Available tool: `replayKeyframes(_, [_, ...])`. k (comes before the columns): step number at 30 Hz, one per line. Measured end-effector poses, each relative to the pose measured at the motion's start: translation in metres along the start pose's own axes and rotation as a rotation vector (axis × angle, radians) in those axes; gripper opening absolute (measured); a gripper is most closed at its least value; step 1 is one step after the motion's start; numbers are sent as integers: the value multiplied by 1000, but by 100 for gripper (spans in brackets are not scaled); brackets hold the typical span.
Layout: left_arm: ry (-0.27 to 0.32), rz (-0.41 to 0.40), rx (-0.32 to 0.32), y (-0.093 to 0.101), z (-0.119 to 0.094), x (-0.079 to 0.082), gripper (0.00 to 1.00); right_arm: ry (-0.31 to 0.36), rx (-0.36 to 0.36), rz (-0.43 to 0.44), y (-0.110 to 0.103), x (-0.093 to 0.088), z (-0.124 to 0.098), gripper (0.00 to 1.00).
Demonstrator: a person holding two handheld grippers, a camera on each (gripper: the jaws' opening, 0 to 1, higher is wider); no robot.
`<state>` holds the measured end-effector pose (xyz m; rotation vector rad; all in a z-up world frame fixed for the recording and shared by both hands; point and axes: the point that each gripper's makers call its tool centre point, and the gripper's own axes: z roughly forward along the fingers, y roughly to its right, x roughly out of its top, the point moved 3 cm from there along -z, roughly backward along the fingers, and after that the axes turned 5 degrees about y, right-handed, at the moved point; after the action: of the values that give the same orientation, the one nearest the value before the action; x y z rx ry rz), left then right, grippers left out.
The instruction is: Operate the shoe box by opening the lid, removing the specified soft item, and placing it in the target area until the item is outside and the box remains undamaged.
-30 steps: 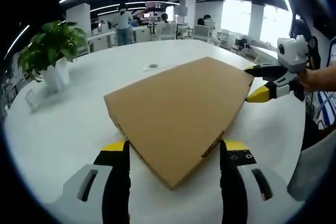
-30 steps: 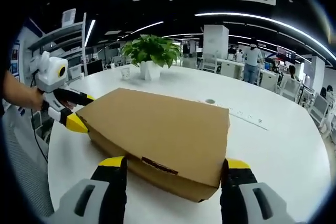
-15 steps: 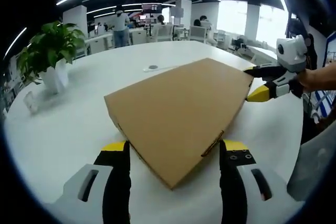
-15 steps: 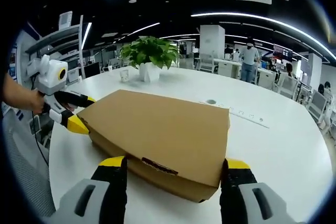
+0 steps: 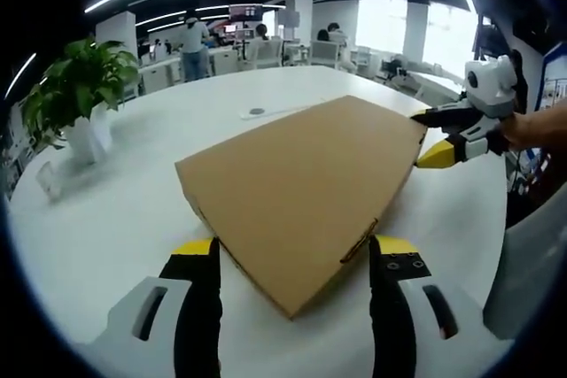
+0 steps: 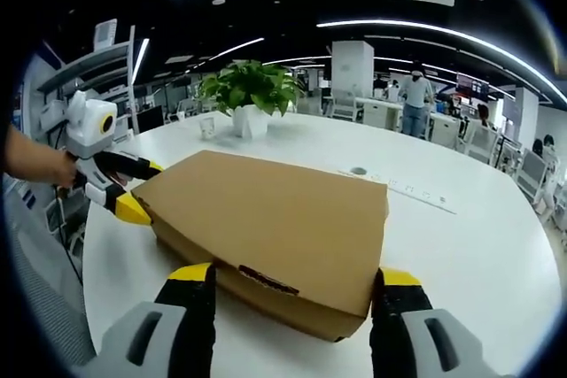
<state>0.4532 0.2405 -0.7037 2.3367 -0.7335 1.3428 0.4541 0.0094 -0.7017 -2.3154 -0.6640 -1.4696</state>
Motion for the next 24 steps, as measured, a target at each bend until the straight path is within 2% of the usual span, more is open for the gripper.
replayKeyframes(5, [-11, 28, -19, -5, -3, -2, 66, -4, -7, 3, -5, 1, 2, 68])
replayKeyframes(24, [-22, 42, -43, -27, -16, -8, 66, -9, -26, 6, -28, 5, 12, 67])
